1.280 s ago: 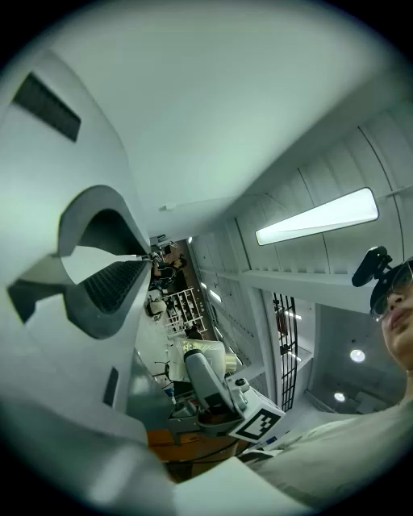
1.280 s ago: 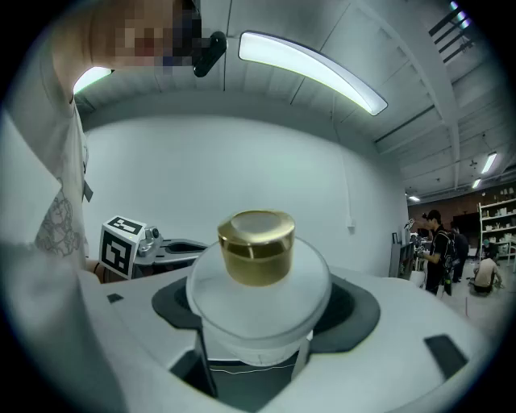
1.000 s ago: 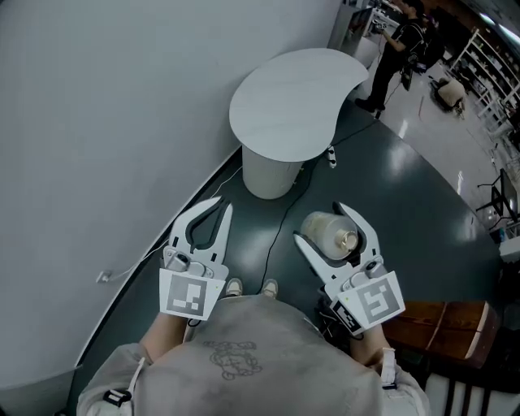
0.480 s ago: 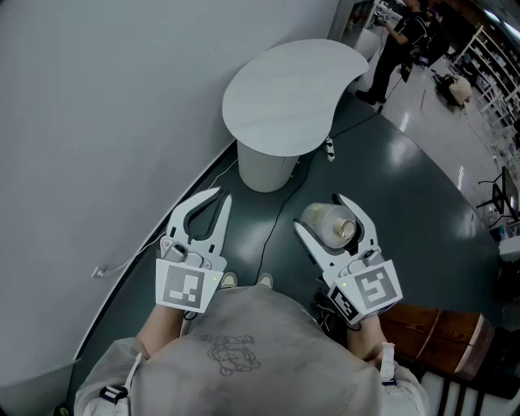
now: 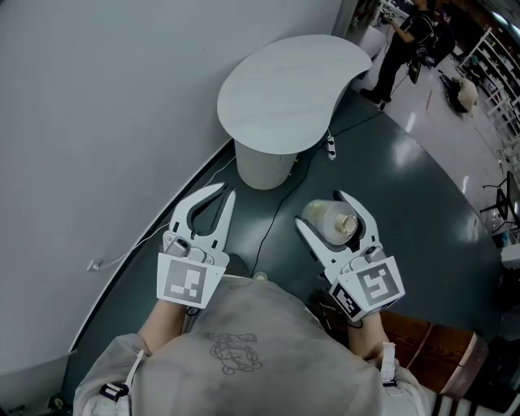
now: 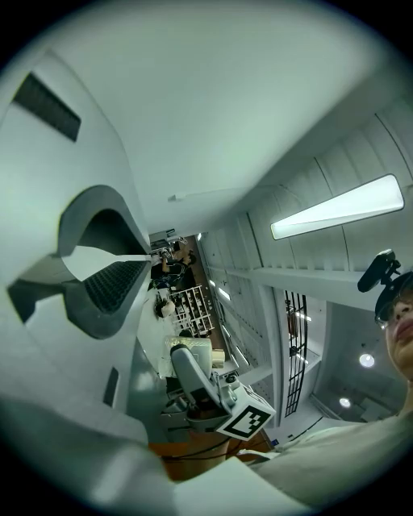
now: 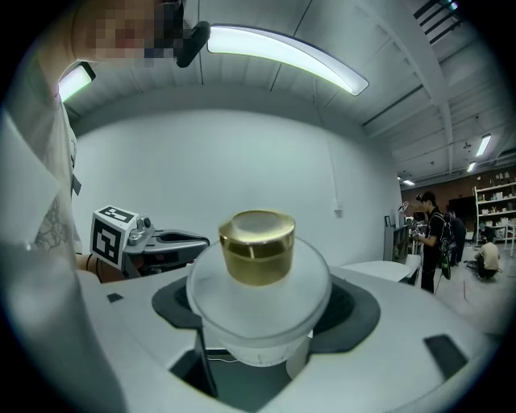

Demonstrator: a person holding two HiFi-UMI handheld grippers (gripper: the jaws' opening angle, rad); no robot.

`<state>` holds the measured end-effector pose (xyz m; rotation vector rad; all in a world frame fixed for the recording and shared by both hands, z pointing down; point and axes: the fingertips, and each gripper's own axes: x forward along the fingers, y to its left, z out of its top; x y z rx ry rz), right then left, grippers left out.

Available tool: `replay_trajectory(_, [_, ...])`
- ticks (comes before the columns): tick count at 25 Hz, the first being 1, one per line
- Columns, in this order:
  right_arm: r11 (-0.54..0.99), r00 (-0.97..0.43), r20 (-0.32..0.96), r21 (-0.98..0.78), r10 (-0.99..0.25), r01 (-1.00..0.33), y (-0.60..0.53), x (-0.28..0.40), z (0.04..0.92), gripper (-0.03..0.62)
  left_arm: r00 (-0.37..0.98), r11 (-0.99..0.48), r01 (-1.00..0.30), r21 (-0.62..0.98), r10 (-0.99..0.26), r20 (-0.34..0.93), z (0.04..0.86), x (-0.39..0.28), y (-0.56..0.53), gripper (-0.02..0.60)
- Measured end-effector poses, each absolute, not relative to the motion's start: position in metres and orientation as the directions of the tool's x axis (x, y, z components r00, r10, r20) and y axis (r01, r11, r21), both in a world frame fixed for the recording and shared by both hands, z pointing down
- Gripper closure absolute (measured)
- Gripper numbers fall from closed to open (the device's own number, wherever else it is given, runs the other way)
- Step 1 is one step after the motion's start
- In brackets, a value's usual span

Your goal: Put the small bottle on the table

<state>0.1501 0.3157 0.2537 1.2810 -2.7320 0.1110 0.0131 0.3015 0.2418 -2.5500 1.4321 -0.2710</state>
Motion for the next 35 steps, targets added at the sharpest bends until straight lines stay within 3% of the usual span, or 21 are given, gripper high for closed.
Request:
replay_trajectory(21, [0.641, -0.635, 0.145, -0.004, -0.759, -0.767, 0.237, 0.146, 0.271, 0.255, 0.549, -0.530, -0.799, -0.284, -0.835, 0.015, 0.256, 0.025, 0.226, 0.549])
replay_trajectory(35, [0.630, -0.621, 0.216, -0.033, -0.754, -0.776, 0.096, 0.105, 0.287, 0.255, 0.556, -0.554, -0.797, -0.242, -0.828, 0.065, 0.267, -0.013, 0.088, 0.549])
